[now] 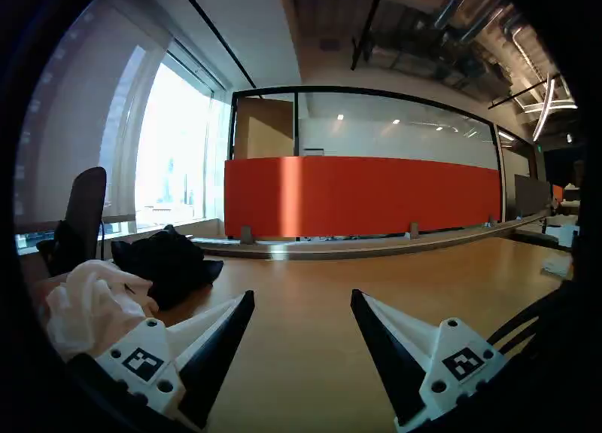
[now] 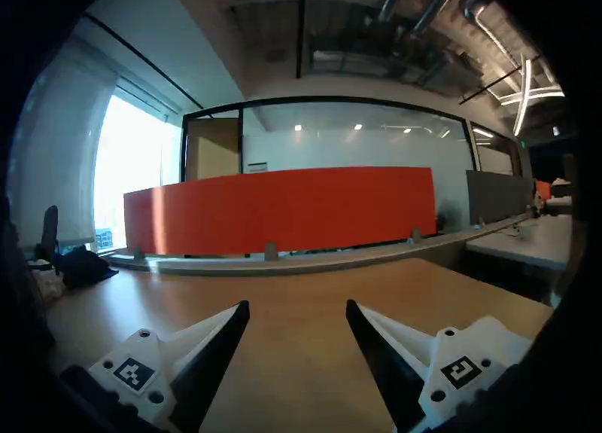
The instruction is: Fold towel
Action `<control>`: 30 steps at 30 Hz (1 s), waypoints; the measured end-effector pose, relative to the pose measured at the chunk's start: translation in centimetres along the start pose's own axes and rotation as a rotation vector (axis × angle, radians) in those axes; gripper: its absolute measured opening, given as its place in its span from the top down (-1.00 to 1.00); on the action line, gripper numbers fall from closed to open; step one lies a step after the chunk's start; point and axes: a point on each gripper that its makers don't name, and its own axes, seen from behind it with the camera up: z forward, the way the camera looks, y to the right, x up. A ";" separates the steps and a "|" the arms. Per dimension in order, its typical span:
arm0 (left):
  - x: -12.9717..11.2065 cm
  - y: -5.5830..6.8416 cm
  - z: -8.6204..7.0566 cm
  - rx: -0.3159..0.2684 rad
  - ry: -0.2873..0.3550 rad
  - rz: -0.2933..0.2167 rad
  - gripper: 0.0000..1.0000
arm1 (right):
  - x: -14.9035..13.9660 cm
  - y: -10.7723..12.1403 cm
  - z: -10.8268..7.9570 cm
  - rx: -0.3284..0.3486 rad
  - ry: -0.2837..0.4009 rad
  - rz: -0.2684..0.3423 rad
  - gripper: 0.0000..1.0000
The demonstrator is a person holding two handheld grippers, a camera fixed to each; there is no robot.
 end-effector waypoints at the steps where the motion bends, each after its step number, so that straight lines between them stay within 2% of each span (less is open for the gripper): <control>1: 0.0 0.0 0.0 0.000 0.000 0.000 -0.90 | -0.1 0.0 0.0 -0.001 -0.003 -0.004 -0.99; 18: 0.0 0.0 0.0 0.000 0.000 0.000 -0.90 | -0.8 -1.1 -0.1 0.006 -0.003 -0.064 -0.99; 30: 0.0 0.0 0.0 0.000 0.000 0.000 -0.90 | -0.7 -1.2 -0.3 0.005 -0.001 -0.064 -0.99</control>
